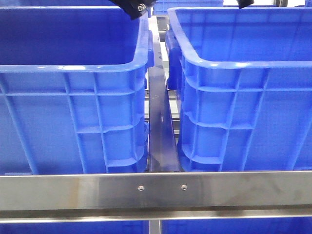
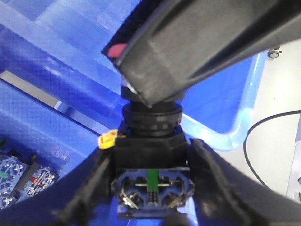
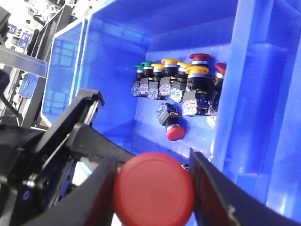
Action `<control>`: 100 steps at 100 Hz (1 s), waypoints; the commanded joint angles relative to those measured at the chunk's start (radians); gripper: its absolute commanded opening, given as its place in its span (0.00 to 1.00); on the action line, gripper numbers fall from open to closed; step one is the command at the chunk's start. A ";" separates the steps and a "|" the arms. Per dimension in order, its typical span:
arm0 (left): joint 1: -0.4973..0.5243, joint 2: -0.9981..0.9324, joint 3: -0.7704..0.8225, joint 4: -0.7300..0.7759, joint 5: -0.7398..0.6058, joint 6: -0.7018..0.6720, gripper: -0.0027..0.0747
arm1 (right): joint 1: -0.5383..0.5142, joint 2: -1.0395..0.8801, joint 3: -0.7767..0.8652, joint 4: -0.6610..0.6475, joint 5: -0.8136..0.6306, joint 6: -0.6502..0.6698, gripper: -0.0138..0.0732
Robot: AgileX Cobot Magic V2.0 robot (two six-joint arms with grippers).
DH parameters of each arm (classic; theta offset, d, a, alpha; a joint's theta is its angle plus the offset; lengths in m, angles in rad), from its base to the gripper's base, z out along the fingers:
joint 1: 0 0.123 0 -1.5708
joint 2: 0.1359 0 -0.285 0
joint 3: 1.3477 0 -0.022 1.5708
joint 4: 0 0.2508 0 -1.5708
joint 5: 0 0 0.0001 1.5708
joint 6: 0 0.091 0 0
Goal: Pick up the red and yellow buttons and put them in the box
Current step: 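Grasp the red button with the right gripper, then open the left gripper, then carry the red button with the right gripper down into the empty bin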
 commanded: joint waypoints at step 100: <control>-0.009 -0.039 -0.031 -0.057 -0.031 -0.002 0.86 | -0.248 -0.029 -0.087 0.029 -0.268 -0.589 0.44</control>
